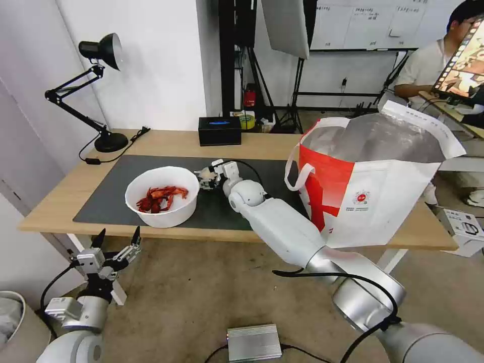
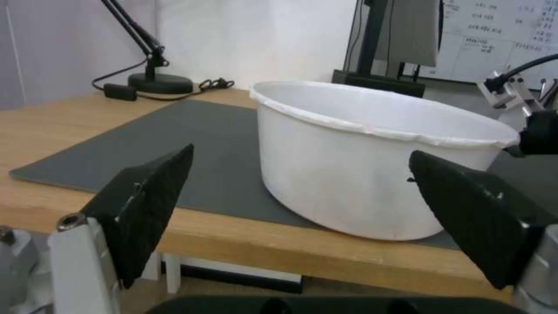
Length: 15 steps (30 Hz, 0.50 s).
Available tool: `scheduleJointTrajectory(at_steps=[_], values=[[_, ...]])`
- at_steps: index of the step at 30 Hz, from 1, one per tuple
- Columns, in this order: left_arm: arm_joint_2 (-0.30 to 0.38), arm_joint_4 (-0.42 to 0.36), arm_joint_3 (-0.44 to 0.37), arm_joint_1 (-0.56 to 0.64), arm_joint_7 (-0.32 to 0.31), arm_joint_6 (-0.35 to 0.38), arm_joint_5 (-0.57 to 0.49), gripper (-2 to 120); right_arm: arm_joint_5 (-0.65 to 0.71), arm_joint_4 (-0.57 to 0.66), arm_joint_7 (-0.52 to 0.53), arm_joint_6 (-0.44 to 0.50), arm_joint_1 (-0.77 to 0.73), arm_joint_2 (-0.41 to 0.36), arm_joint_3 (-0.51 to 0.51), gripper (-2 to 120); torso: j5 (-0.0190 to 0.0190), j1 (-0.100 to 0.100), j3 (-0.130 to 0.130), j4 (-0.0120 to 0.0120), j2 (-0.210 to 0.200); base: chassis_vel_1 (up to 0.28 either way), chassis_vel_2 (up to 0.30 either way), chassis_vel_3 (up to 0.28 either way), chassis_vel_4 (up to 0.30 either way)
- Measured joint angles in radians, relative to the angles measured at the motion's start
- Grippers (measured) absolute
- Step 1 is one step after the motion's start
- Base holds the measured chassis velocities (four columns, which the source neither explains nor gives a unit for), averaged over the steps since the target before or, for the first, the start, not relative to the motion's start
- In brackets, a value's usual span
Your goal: Pick up the trash from the table and place it into the takeout bag.
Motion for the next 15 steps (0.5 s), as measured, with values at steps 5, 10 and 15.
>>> scheduleJointTrajectory(at_steps=[5, 10, 15], values=[[-0.002, 0.002, -0.001, 0.0, 0.001, -0.001, -0.001, 100, 0.0, 0.003, 0.004, -0.002, -0.005, -0.003, 0.002, 75, 0.0, 0.0, 0.0, 0.0, 0.0, 0.0, 0.0, 0.0, 0.0], [-0.006, 0.001, -0.001, 0.0, 0.001, -0.001, -0.001, 100, -0.004, 0.011, 0.005, 0.001, -0.012, -0.006, 0.01, 57, 0.0, 0.0, 0.0, 0.0, 0.0, 0.0, 0.0, 0.0, 0.0], [-0.011, -0.002, -0.001, 0.003, 0.002, -0.001, -0.002, 100, -0.005, 0.038, 0.013, 0.006, -0.025, -0.017, 0.011, 38, 0.0001, 0.0, 0.0, 0.0, 0.0, 0.0, 0.0, 0.0, 0.0]])
